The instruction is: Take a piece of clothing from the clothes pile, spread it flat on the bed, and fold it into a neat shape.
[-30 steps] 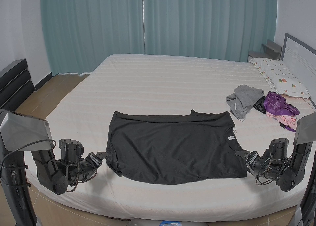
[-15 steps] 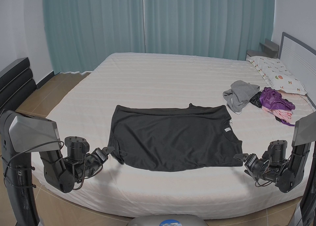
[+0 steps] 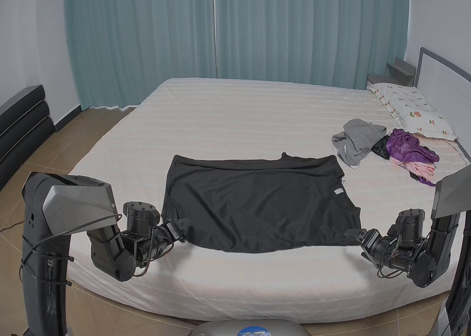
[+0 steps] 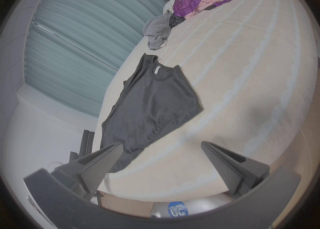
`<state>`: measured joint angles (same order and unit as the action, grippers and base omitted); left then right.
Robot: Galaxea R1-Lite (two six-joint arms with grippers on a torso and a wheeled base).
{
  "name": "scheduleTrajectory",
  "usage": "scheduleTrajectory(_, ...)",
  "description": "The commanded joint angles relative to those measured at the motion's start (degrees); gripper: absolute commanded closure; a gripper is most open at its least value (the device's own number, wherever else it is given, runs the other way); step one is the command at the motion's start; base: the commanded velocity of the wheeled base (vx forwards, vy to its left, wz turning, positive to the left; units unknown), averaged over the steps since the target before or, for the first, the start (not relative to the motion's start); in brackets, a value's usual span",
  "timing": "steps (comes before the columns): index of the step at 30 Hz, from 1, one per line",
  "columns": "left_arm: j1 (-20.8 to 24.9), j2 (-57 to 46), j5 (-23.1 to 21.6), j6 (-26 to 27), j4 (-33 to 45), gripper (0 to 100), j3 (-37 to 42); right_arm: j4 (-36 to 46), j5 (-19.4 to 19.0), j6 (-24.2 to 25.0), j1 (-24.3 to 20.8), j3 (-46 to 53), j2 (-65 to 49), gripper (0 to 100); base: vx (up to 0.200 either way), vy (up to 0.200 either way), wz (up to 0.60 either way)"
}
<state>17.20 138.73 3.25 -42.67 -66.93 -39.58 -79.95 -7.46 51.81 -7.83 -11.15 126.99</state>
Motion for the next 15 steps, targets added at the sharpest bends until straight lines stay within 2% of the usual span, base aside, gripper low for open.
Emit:
scheduleTrajectory(1, 1.26, 2.16, 0.44, 1.53, 1.45, 0, -1.90, -2.06, 0.08, -0.04, -0.17, 0.34, 1.77, 0, 0.000, 0.000, 0.00)
scheduleTrajectory(2, 1.26, 2.16, 0.44, 1.53, 1.45, 100, -1.90, -2.06, 0.08, -0.04, -0.17, 0.34, 1.77, 0, 0.000, 0.000, 0.00)
scheduleTrajectory(9, 0.90, 1.81, 1.67, 0.83, 0.92, 100, -0.93, -4.52, 0.87, -1.62, -0.61, 1.57, 3.18, 0, 0.000, 0.000, 0.00)
scheduleTrajectory(15, -0.06, -1.09, 3.78, -2.60, 0.83, 100, 2.41, -4.08, 2.19, -2.06, -0.61, 0.96, 3.88, 0, 0.000, 0.000, 0.00)
